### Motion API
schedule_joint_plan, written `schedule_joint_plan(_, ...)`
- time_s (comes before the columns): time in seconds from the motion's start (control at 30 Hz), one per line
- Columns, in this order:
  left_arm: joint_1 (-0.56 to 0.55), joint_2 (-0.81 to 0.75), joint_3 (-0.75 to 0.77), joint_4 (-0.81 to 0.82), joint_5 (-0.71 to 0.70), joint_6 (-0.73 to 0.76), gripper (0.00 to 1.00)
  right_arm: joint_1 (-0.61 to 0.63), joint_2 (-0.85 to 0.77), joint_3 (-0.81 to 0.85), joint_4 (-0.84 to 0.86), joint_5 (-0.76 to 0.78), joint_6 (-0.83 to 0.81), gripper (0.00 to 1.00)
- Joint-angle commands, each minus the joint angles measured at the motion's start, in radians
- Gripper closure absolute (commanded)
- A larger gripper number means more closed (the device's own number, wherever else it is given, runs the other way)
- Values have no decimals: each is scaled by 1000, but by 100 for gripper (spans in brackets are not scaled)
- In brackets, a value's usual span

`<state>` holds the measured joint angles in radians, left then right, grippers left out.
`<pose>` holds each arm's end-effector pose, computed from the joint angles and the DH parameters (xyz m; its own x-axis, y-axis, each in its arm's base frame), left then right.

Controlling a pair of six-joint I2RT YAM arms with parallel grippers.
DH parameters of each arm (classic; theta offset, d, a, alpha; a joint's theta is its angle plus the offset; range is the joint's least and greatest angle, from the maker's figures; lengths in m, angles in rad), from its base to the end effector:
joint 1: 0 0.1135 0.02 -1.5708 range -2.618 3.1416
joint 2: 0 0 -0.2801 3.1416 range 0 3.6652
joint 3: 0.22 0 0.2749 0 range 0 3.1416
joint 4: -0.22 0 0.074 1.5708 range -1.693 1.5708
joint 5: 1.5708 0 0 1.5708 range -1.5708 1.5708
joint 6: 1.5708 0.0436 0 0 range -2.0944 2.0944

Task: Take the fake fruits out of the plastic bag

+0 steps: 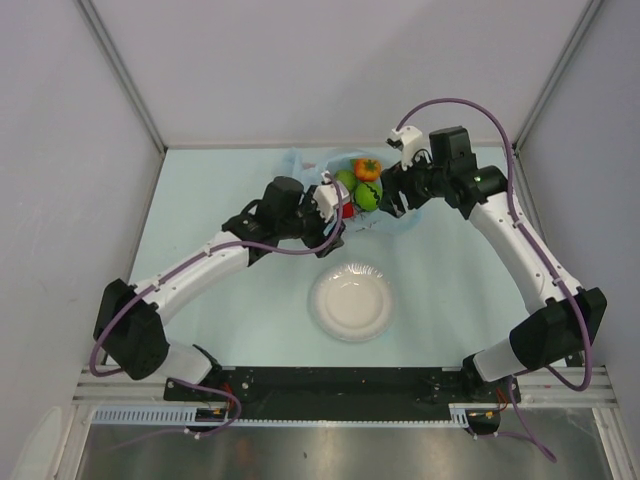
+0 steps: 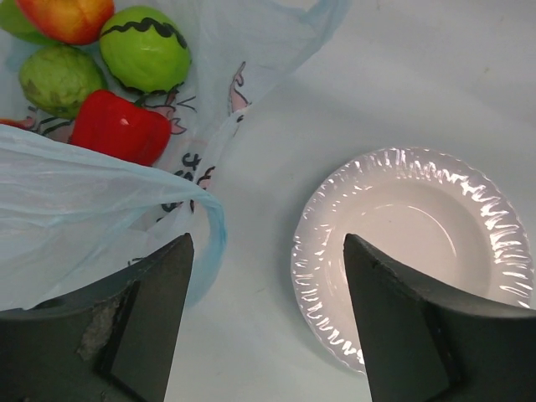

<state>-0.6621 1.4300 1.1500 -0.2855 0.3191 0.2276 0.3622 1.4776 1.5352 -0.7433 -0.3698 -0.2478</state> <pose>0.2696 -0.2275 0.3125 -0.2329 0.4532 -0.8605 0.8676 0.4966 0.0268 0.3189 0.1377 0.3951 -0.4289 -0.4070 -0.8065 -0.7191 0.6942 0.0320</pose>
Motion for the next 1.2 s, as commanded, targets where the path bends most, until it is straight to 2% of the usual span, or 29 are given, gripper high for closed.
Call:
schedule_joint_plan(0.0, -14, 15, -4, 101, -165, -39, 22, 18, 0, -10, 19, -6, -10, 22)
schedule_joint_plan(0.13, -16, 81, 97, 25, -296, -145, 24, 23, 7, -15, 21, -6, -8, 21)
schedule_joint_plan(0.3, -16, 70, 45, 88, -380, -163, 24, 32, 23, -17, 33, -6, -4, 20)
schedule_joint_plan(0.5, -19, 210, 112, 123, -368, -125, 28, 46, 64, -12, 47, 8, 4, 18)
schedule_joint_plan(0.67, -19, 237, 152, 121, -253, -100, 33, 47, 73, -18, 42, 34, 1, 18)
schedule_joint_plan(0.77, -19, 254, 166, 111, -212, -91, 51, 47, 72, -30, 54, 51, 1, 18)
schedule_joint_plan(0.8, -19, 259, 181, 103, -198, -86, 76, 49, 73, -35, 55, 55, 1, 17)
schedule_joint_plan(0.83, -19, 270, 191, 71, -190, -76, 97, 47, 76, -35, 58, 64, 1, 18)
schedule_joint_plan(0.87, -18, 267, 198, 59, -174, -68, 100, 47, 79, -37, 58, 68, 1, 18)
schedule_joint_plan(1.17, 70, 46, 116, -40, -157, -65, 100, 106, 151, -1, 73, 69, -5, 20)
